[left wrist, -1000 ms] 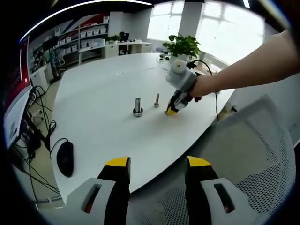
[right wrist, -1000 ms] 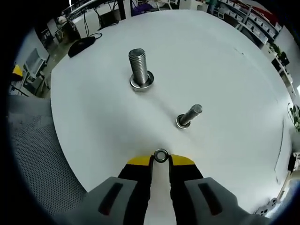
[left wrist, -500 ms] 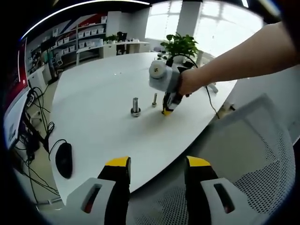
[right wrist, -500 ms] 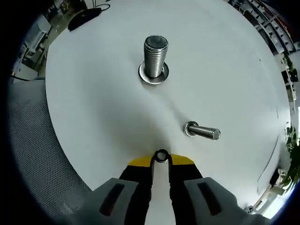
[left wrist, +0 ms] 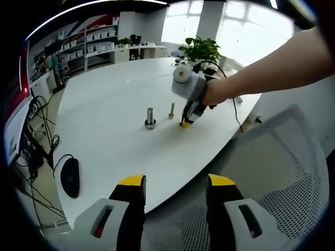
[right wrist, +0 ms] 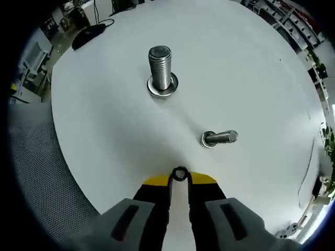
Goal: Place the washer onto the threaded stud by aligning its center hole with the stud, sliding it down to the base, and recovering from edge contact or off-axis alignment until the washer reaches the visible bottom stop.
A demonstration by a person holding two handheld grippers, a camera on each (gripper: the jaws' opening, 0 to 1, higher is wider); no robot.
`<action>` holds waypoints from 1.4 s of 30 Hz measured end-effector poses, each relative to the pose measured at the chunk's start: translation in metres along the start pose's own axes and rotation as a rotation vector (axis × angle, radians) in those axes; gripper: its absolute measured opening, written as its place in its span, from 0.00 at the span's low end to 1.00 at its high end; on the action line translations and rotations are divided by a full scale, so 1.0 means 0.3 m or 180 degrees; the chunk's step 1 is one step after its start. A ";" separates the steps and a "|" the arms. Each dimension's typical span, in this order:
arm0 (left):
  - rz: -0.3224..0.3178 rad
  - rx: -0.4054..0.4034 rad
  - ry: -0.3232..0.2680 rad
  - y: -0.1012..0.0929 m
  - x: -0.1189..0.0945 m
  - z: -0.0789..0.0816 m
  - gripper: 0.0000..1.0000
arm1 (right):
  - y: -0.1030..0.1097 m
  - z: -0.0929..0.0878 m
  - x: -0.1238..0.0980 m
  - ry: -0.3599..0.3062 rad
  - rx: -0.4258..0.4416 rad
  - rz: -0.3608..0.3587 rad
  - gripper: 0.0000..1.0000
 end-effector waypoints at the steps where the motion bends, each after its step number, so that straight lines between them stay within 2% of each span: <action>1: -0.0002 0.0004 0.0017 0.001 0.002 -0.003 0.44 | -0.001 -0.006 -0.001 -0.0078 0.0097 0.0017 0.15; 5: -0.0013 -0.0007 0.0002 -0.002 0.001 0.002 0.44 | -0.001 -0.021 -0.005 -0.0309 0.0159 0.0039 0.15; 10: -0.0027 -0.0012 0.0036 -0.001 0.004 -0.004 0.44 | 0.003 -0.019 -0.004 -0.0432 0.0097 -0.0016 0.14; 22: 0.0023 -0.0047 0.0033 0.007 0.002 -0.004 0.44 | -0.007 -0.013 -0.016 -0.0549 0.0135 -0.0024 0.14; 29: 0.0029 -0.0070 0.0020 0.009 0.001 -0.003 0.44 | -0.008 -0.012 -0.060 -0.0682 0.0107 -0.0046 0.14; 33: 0.0041 -0.0056 0.0004 0.010 0.000 -0.001 0.44 | -0.014 -0.005 -0.101 -0.0876 0.0356 0.0001 0.14; 42: 0.0049 -0.0029 -0.0003 0.011 -0.002 0.001 0.44 | -0.063 0.030 -0.182 -0.1023 0.0258 -0.0177 0.14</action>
Point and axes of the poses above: the point that each gripper's makers call its tool centre point, and the gripper's own axes: x roughly forward along the fingers, y roughly to its left, z roughly out of its top, the point moved 4 cm from there along -x, roughly backward along the fingers, and after that the axes turned 8 degrees about y, right-handed, at the moved point
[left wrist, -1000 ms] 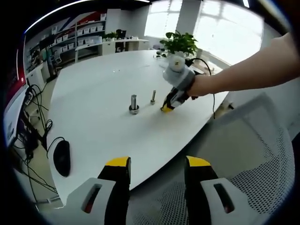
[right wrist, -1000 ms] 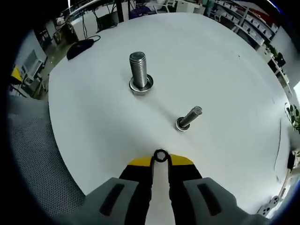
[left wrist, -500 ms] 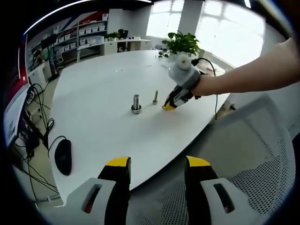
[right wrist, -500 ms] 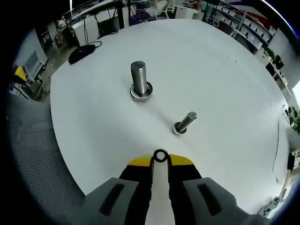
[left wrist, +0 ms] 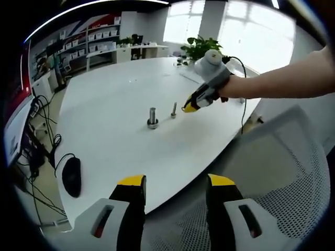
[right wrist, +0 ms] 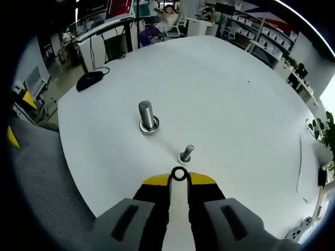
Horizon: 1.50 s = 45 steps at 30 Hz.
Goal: Place the washer onto the threaded stud by aligning its center hole with the stud, sliding it down to the base, and recovering from edge contact or off-axis alignment until the washer reaches the visible bottom stop.
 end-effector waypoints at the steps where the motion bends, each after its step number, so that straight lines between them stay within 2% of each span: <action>1: 0.0004 -0.0004 -0.0004 0.001 0.000 0.000 0.44 | -0.006 0.008 -0.003 -0.0011 -0.0006 -0.0007 0.14; 19: 0.0015 -0.0014 0.0032 0.004 0.003 -0.003 0.44 | -0.030 0.088 0.014 0.0047 -0.0184 0.0021 0.14; 36: 0.0008 -0.0039 0.0046 0.002 0.005 -0.004 0.44 | -0.028 0.080 0.050 0.0165 -0.0177 0.0086 0.14; 45: 0.0018 -0.0062 0.0058 0.006 0.005 -0.007 0.44 | -0.035 0.067 0.103 0.0254 -0.0190 0.0120 0.14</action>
Point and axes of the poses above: the point that each gripper's makers call its tool centre point, and the gripper's own axes: x roughly forward along the fingers, y roughly to its left, z roughly out of its top, the point moved 4 cm from there along -x, roughly backward along the fingers, and after that the axes turned 8 degrees about y, right-handed, at the moved point
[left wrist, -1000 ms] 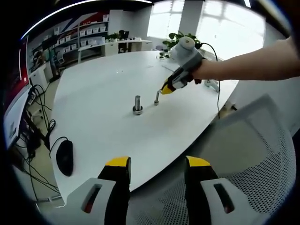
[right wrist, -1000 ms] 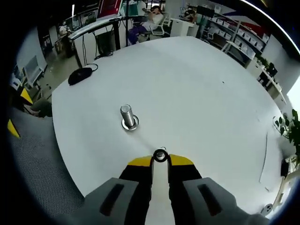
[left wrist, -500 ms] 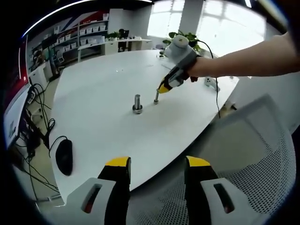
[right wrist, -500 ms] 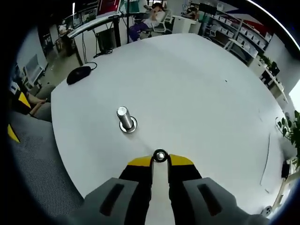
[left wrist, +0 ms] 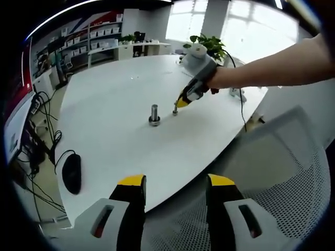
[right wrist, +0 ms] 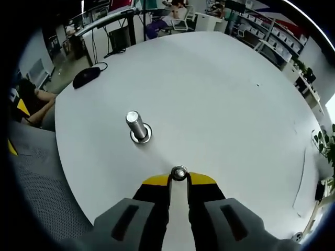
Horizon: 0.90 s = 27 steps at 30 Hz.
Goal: Place the washer onto the threaded stud by aligning its center hole with the stud, sliding it down to the base, and recovering from edge contact or off-axis alignment until the washer reaches the visible bottom stop.
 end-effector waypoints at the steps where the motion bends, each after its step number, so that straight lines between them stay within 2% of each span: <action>1: 0.0000 -0.0005 0.0002 0.000 0.000 0.000 0.44 | -0.003 -0.002 0.010 0.0017 0.0013 0.0006 0.14; 8: 0.0005 -0.0018 0.0025 0.003 0.002 -0.003 0.44 | 0.004 -0.017 0.061 0.0145 0.0049 0.0046 0.14; 11: 0.0002 -0.0029 0.0023 0.003 0.002 -0.002 0.44 | 0.007 -0.027 0.072 0.0192 0.0032 0.0067 0.07; 27: -0.0021 -0.0045 -0.0002 0.003 0.002 0.000 0.44 | 0.007 -0.031 0.083 0.0188 0.0101 0.0077 0.10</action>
Point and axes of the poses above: the point that each gripper's makers call its tool centre point, and the gripper's own axes: x roughly forward along the fingers, y roughly to its left, z roughly out of its top, the point moved 4 cm from there along -x, roughly backward along the fingers, and after that the axes turned 8 degrees about y, right-handed, at the moved point
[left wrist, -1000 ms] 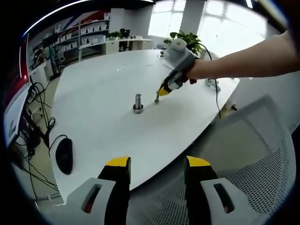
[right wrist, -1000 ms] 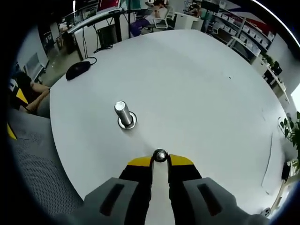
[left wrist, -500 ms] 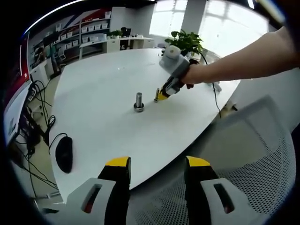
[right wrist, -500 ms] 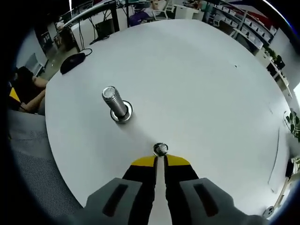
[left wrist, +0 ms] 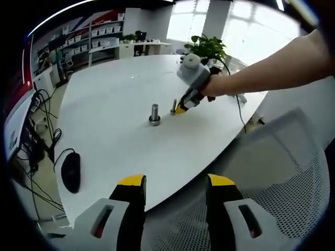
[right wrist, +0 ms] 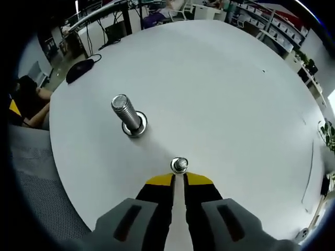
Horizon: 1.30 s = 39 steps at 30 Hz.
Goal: Place the washer onto the threaded stud by aligning its center hole with the stud, sliding it down to the base, and recovering from edge contact or off-axis alignment until the washer reaches the visible bottom stop.
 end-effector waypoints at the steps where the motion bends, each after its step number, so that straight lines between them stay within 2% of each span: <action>1: -0.0001 0.0001 -0.0001 0.000 0.000 0.000 0.44 | -0.002 -0.002 -0.002 0.0000 0.0009 -0.0003 0.10; 19: -0.0018 0.0017 -0.0028 -0.006 -0.002 0.004 0.44 | -0.004 -0.078 -0.079 -0.0090 0.0145 -0.0045 0.15; 22: -0.0031 0.0035 -0.0031 -0.008 -0.001 0.004 0.44 | 0.010 -0.068 -0.099 -0.0235 0.0319 0.0062 0.16; 29: -0.0054 0.0049 -0.0042 -0.012 -0.002 0.007 0.44 | 0.038 -0.072 -0.164 -0.0389 0.0295 0.0056 0.16; 39: -0.0084 0.0065 -0.0078 -0.017 -0.003 0.013 0.44 | 0.033 -0.101 -0.280 -0.0686 0.0335 -0.0024 0.17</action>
Point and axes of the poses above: the point that each gripper's makers call its tool centre point, and the gripper's own axes: x roughly forward along the fingers, y roughly to its left, z roughly out of its top, the point moved 4 cm from there along -x, roughly backward along the fingers, and after that the axes turned 8 degrees about y, right-handed, at the moved point
